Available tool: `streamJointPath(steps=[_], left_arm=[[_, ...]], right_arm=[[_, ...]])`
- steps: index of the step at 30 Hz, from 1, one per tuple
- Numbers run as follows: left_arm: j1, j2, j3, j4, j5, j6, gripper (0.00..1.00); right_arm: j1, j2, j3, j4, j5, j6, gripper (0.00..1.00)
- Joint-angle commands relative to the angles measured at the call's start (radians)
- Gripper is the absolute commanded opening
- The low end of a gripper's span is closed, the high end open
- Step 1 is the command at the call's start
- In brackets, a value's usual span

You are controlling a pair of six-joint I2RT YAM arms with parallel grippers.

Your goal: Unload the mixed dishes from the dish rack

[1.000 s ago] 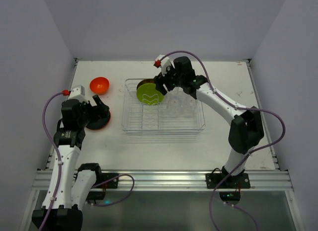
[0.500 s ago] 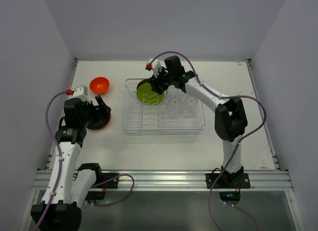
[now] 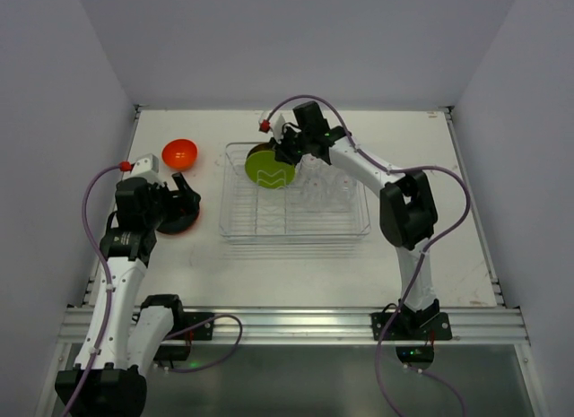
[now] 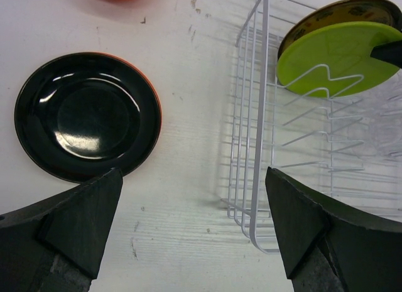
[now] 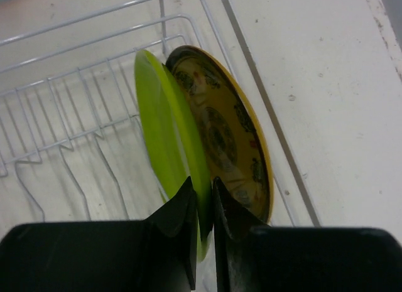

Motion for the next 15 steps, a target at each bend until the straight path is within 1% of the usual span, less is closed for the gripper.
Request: streamJointPath(steps=[1,2,3,8,15], left_arm=[[-0.010,-0.013,0.003,0.033,0.020,0.024,1.00],[-0.009,-0.014,0.003,0.033,0.019,0.024,1.00],[-0.010,-0.014,0.003,0.033,0.017,0.024,1.00],[-0.009,-0.028,0.003,0.031,0.009,0.024,1.00],[-0.010,-0.074,0.003,0.033,-0.009,0.018,1.00]], right_arm=[[0.009,-0.053,-0.025,0.017,-0.071,-0.012,0.08],[0.014,-0.084,-0.037,0.026,-0.074,-0.012,0.06],[0.017,-0.098,-0.063,0.036,-0.077,-0.015,0.00],[0.032,-0.185,-0.121,0.082,-0.058,-0.041,0.00],[0.035,-0.293,-0.129,0.092,0.026,-0.026,0.00]])
